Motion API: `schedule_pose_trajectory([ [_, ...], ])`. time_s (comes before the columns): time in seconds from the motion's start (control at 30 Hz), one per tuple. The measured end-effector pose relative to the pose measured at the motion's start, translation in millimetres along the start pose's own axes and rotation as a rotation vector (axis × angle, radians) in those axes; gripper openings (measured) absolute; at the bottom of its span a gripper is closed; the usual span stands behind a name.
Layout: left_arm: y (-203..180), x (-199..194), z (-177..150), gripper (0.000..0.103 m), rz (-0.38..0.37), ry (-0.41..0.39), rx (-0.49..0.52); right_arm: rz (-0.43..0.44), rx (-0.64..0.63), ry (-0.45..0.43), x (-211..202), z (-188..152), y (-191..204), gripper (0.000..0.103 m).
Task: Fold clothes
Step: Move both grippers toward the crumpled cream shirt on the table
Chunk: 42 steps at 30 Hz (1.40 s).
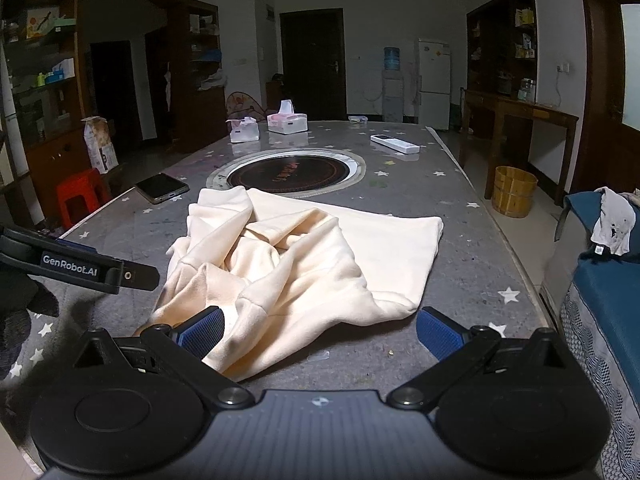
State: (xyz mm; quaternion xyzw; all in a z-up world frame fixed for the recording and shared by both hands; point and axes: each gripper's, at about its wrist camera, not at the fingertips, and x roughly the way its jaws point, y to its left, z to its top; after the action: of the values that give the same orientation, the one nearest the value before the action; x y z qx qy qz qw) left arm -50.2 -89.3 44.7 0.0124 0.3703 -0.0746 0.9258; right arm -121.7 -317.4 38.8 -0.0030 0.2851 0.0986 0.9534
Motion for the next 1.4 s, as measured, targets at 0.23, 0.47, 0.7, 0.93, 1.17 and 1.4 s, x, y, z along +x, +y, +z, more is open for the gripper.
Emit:
schedule_pose_trajectory([
  [0.23,-1,4,5,0.103,-0.004,0.005,-0.004,0.006,-0.006,0.001,1,1,1,0.103],
  [0.47,-2,9,11,0.103,-0.007,0.002,-0.005,0.007,-0.01,0.001,4,3,2,0.103],
  [0.7,-4,14,18,0.103,-0.013,-0.002,0.001,0.008,-0.021,0.005,9,7,4,0.103],
  [0.93,-6,20,24,0.103,-0.015,-0.001,0.006,0.011,-0.019,0.002,13,12,3,0.103],
  [1.17,-8,22,24,0.103,-0.014,0.003,0.004,0.022,-0.021,0.008,17,12,6,0.103],
  [1.4,-9,21,23,0.103,-0.003,0.005,-0.002,0.032,-0.036,0.02,20,10,11,0.103],
])
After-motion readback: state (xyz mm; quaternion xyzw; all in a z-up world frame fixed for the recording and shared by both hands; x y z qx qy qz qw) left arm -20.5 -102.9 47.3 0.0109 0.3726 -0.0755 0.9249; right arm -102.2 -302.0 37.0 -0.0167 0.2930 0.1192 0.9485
